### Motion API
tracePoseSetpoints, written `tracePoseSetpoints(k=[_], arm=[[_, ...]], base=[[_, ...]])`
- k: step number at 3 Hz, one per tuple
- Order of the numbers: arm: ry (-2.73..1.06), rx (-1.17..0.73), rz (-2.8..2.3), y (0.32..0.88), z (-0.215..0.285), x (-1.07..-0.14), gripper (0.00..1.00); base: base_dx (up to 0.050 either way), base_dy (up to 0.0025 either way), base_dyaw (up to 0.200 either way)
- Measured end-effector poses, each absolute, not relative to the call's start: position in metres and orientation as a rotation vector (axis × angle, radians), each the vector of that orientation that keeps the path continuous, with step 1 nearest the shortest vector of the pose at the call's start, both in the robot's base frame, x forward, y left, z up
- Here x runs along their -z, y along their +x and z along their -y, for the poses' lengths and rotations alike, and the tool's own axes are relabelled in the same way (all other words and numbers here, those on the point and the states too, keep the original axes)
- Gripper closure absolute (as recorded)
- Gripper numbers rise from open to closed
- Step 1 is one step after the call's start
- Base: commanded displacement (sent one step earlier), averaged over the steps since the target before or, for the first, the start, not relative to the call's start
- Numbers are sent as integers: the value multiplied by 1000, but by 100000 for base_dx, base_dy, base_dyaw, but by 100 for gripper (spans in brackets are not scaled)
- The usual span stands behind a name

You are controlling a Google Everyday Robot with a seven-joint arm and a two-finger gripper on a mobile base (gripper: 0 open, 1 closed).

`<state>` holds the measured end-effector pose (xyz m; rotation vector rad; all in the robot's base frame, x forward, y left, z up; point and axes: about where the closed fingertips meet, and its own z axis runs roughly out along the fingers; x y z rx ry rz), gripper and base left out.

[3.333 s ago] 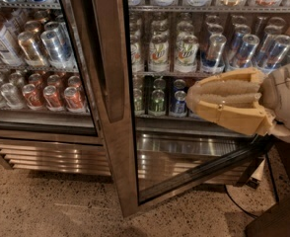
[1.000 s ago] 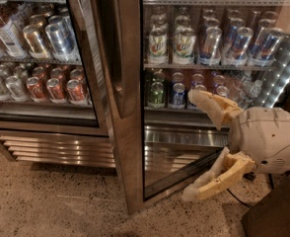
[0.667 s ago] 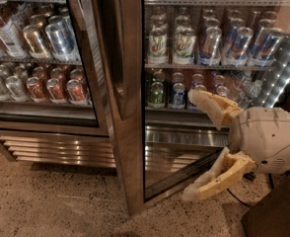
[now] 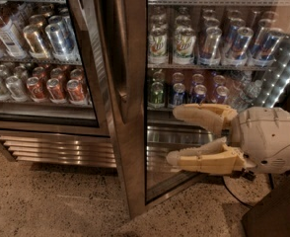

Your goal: Open right fridge door

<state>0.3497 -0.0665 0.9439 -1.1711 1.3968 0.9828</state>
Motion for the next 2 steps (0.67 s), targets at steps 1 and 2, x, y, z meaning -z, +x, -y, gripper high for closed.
tracePoseSetpoints(k=[1, 2], arm=[[-1171, -983, -1397, 350, 66, -944, 65], [-1171, -983, -1397, 350, 66, -944, 88]], base=[[0, 0, 0], [0, 0, 0]])
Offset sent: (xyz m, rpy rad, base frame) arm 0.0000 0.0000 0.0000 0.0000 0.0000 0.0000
